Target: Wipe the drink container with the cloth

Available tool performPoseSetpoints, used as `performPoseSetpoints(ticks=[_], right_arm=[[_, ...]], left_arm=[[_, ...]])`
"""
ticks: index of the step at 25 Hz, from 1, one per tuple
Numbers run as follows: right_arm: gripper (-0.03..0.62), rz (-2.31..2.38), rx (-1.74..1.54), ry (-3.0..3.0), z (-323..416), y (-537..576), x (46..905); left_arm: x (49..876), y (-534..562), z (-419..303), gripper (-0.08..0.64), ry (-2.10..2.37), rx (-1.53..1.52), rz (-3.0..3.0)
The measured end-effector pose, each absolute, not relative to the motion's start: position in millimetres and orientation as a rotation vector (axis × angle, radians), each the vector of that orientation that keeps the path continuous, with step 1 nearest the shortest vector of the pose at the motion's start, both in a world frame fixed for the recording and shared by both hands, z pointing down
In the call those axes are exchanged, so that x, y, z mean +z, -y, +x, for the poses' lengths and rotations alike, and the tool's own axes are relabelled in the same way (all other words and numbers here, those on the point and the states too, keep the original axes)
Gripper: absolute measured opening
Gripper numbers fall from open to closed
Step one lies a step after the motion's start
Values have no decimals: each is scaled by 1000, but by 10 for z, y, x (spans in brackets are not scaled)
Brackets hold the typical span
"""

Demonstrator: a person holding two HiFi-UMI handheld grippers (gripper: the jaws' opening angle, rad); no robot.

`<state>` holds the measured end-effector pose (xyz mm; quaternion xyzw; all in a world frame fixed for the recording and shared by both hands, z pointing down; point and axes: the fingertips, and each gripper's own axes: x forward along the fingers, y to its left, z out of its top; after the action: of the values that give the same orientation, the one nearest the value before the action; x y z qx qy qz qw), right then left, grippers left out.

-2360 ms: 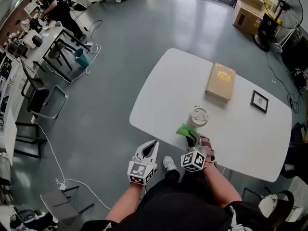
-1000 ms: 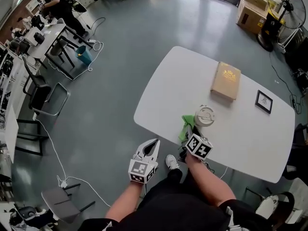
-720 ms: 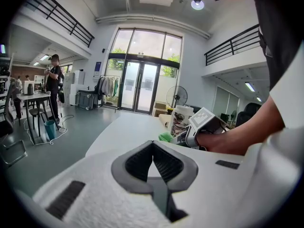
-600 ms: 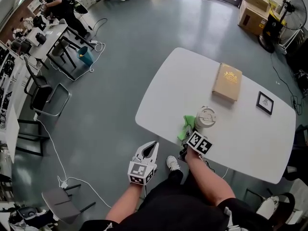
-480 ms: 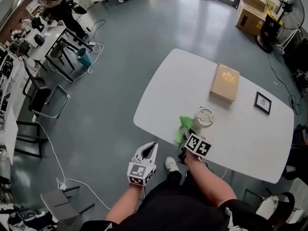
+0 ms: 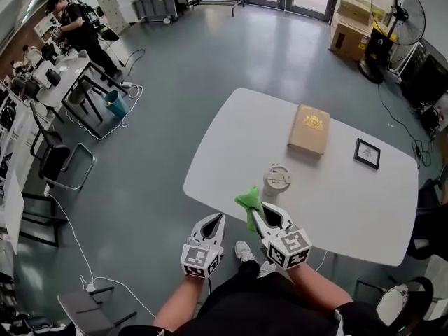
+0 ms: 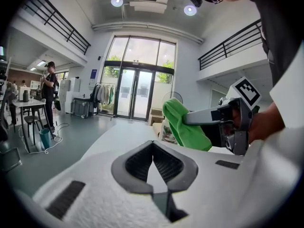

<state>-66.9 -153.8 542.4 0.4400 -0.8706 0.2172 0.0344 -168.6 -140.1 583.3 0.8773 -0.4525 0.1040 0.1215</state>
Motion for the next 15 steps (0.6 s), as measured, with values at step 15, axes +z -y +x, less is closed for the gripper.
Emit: performPoseSetpoints(ticks=[15], right_arm=[[71,1566,196,2608,474,946,4516]], left_arm=[[4862,1074,-860,8,1241,213,2807]])
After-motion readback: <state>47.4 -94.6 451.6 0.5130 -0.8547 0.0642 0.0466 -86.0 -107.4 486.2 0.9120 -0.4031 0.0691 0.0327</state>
